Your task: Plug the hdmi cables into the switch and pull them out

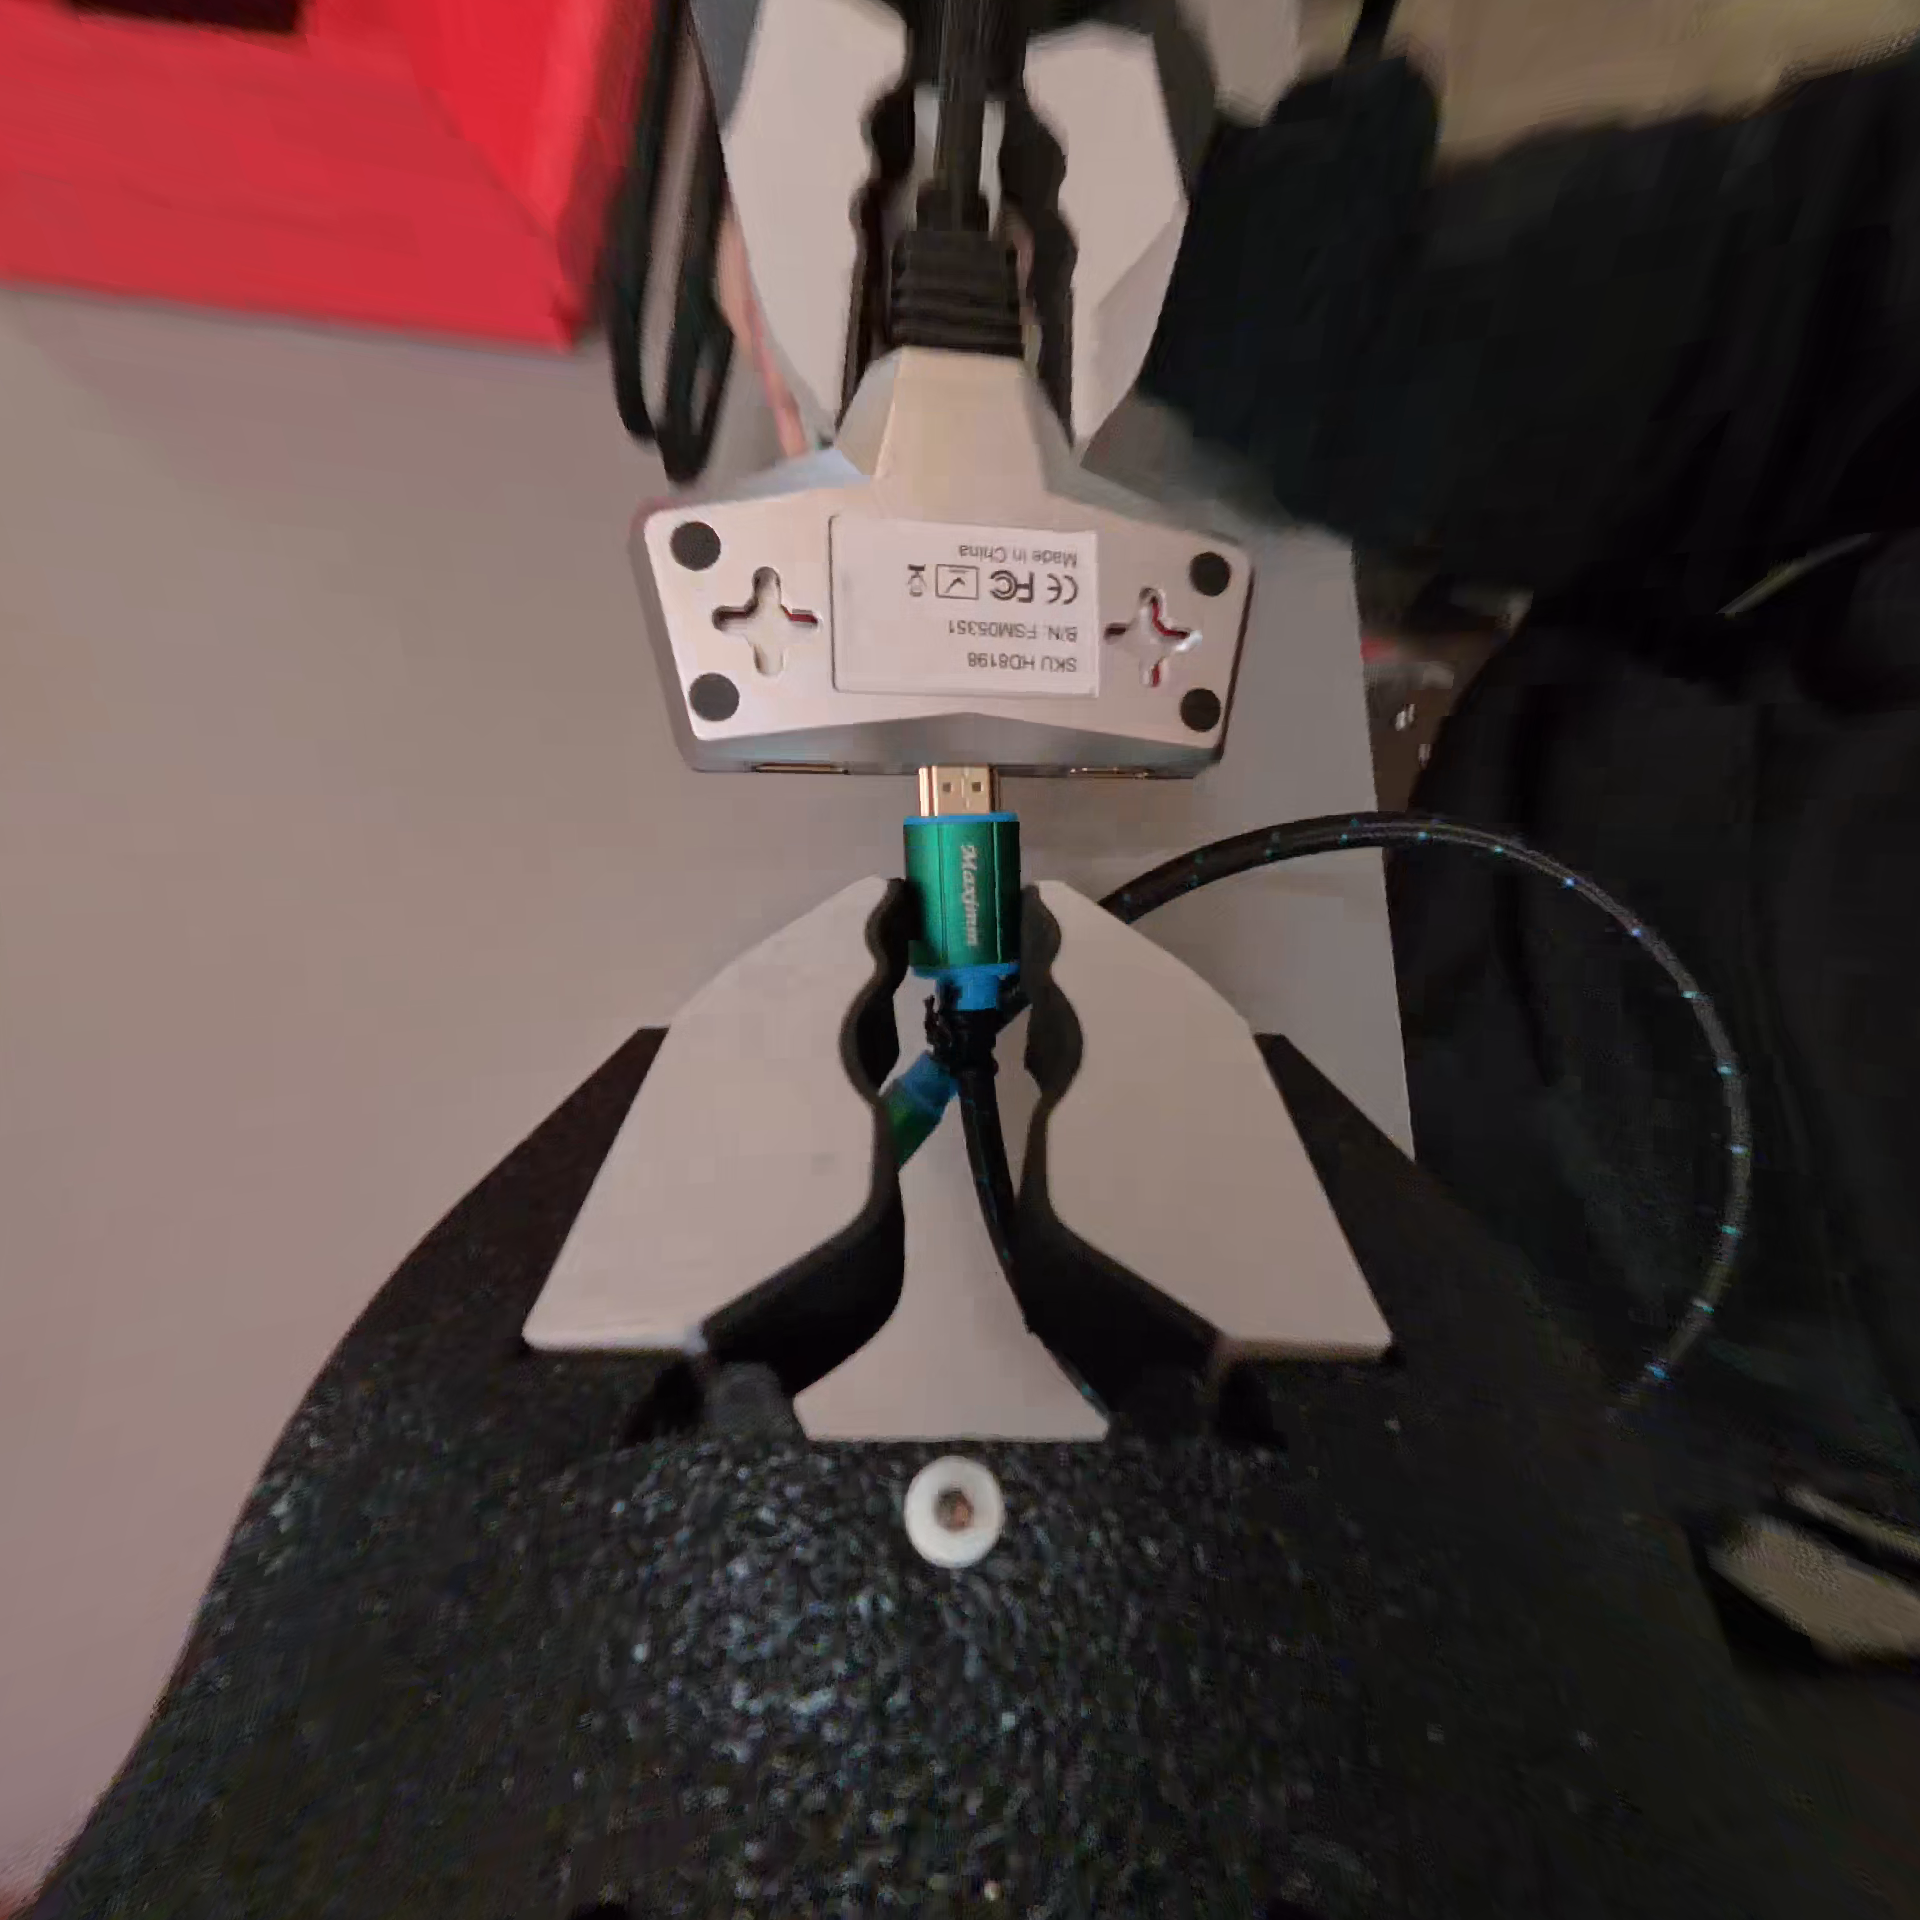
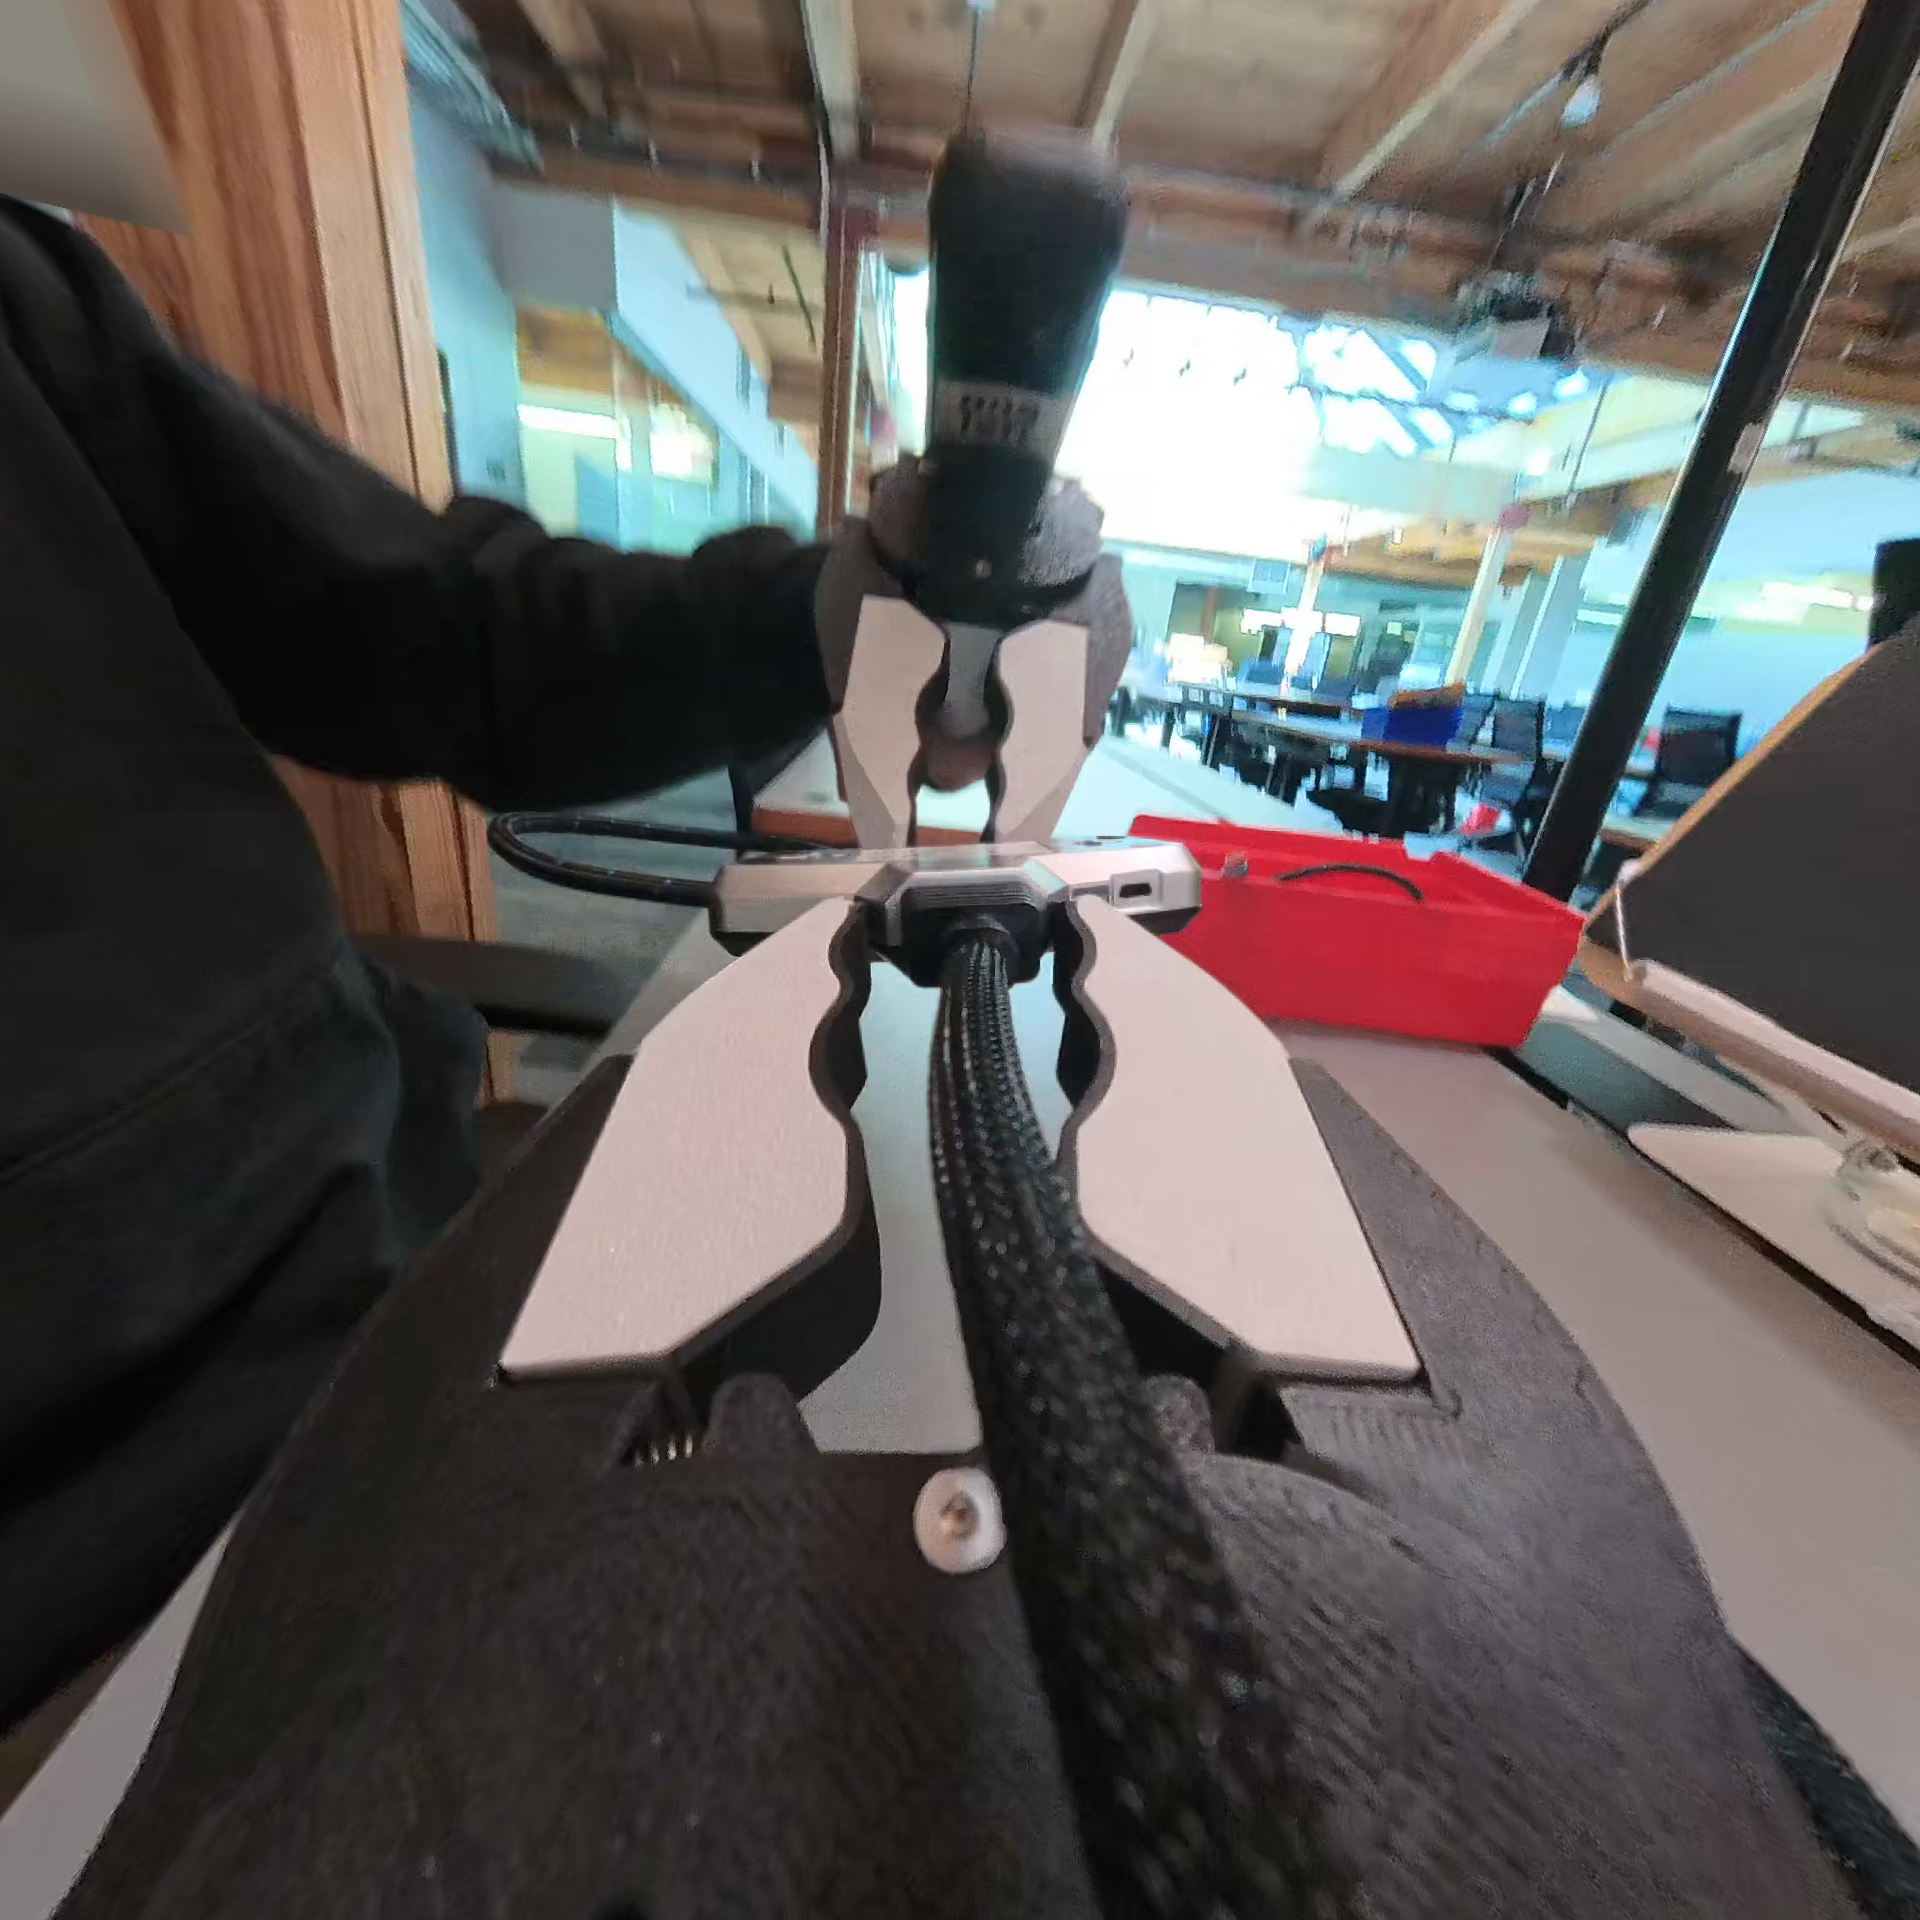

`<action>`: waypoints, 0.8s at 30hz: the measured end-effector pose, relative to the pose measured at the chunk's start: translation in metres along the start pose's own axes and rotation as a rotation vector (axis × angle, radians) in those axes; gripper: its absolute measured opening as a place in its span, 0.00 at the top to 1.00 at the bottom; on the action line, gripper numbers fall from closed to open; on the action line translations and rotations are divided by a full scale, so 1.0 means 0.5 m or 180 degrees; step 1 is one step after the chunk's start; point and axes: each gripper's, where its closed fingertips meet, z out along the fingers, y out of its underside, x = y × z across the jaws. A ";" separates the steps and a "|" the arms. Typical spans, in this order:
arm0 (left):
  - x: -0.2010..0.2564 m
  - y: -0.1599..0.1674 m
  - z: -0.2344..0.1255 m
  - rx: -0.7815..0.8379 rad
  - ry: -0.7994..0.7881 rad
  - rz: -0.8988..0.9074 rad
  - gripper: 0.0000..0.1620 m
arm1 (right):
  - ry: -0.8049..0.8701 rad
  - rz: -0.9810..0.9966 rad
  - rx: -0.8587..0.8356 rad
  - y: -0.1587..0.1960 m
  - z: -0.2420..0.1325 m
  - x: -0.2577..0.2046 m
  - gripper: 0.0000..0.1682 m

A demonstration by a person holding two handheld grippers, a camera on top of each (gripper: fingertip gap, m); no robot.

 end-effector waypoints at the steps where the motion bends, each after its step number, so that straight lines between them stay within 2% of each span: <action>1: -0.002 -0.012 -0.009 0.0195 -0.0099 0.0043 0.88 | 0.0030 0.0017 0.0100 -0.009 -0.001 0.003 0.79; 4: -0.006 -0.022 -0.023 0.0447 -0.0399 0.0282 0.87 | 0.0051 0.0047 0.0230 -0.017 0.003 0.006 0.79; 9: -0.008 -0.026 -0.026 0.0690 -0.0562 0.0210 0.87 | 0.0076 0.0058 0.0327 -0.024 0.004 0.008 0.79; 16: -0.014 -0.023 -0.024 0.0785 -0.0666 0.0061 0.84 | 0.0070 0.0043 0.0334 -0.026 0.000 0.007 0.79; 24: -0.010 -0.020 -0.013 0.0655 -0.0668 0.0086 0.87 | 0.0063 0.0089 0.0338 -0.024 -0.004 0.006 0.79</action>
